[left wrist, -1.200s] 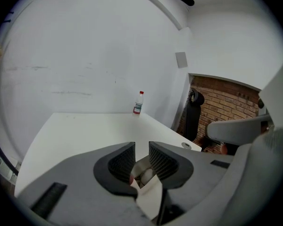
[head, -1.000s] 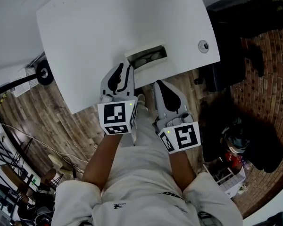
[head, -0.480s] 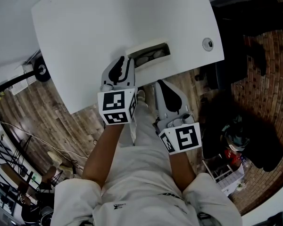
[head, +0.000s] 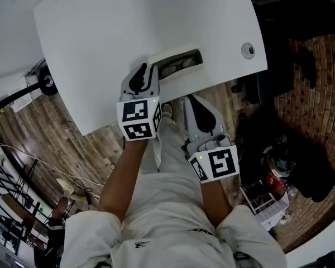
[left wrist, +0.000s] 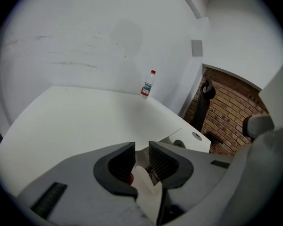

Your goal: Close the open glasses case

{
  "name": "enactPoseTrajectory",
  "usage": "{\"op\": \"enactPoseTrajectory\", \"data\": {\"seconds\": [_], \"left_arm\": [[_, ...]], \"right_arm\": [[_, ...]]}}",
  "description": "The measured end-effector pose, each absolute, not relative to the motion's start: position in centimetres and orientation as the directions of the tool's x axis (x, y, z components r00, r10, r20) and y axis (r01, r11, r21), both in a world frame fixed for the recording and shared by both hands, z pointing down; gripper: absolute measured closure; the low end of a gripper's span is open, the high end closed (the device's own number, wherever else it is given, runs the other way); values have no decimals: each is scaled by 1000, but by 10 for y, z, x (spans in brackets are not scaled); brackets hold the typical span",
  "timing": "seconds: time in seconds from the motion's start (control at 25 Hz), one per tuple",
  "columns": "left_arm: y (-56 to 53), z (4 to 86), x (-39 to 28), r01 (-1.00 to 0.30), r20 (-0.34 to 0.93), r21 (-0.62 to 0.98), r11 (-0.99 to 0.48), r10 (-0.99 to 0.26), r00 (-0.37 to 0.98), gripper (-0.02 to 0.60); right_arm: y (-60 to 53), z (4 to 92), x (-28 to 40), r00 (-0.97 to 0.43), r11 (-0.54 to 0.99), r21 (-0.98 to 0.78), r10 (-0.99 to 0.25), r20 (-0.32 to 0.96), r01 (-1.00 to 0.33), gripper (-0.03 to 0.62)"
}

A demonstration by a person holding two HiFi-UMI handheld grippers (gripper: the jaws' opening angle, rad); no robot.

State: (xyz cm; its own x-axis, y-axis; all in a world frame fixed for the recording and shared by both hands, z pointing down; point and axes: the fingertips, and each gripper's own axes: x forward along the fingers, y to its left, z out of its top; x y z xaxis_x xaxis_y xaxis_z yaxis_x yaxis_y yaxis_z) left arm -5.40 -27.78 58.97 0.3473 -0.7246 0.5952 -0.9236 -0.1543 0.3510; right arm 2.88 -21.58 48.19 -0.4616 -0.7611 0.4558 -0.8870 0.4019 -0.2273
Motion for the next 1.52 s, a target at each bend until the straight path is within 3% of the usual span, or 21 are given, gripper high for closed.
{"op": "enactPoseTrajectory", "data": {"seconds": [1.52], "left_arm": [[-277,603,-48,-932,626,323,-166,-700,342,540]], "right_arm": [[-212,485,35,-450,397,-215,-757,473,-892,592]]}}
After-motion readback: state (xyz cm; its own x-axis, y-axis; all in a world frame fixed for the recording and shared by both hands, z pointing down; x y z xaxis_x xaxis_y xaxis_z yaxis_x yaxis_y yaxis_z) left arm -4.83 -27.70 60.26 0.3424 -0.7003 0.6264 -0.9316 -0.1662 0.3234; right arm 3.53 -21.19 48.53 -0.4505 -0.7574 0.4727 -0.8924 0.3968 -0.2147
